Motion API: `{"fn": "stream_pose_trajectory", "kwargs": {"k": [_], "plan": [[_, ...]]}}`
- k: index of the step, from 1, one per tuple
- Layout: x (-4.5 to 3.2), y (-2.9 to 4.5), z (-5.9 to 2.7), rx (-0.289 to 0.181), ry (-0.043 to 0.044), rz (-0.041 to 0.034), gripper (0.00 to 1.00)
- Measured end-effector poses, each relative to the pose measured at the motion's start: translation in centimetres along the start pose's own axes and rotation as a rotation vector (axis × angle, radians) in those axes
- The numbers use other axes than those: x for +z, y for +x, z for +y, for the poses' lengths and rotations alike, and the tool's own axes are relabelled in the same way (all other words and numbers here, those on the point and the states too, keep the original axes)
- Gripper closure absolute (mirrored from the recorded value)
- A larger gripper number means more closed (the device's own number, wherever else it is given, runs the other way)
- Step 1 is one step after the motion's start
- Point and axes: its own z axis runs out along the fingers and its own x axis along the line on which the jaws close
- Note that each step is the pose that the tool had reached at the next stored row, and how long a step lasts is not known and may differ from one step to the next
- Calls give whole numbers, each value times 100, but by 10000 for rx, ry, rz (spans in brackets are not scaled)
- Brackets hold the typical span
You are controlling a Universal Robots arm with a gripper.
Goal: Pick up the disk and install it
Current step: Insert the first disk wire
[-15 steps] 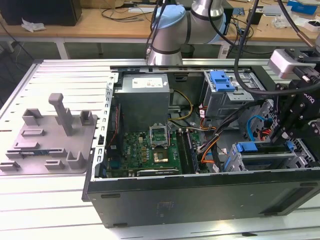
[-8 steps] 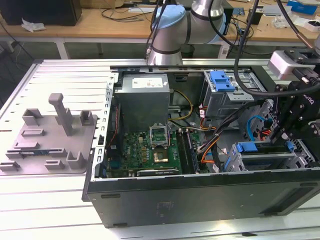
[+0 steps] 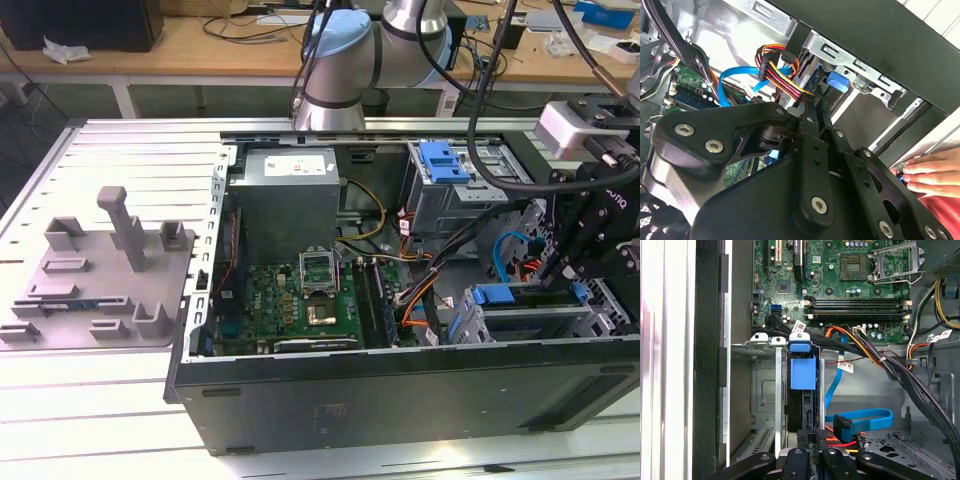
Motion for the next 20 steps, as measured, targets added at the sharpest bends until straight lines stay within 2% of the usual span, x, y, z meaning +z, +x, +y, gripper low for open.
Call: {"fn": "stream_pose_trajectory", "kwargs": {"k": [7, 20], "plan": [[-61, 3, 3, 46, -2, -3, 84], [-63, 3, 10, 204, -8, -9, 84]]}}
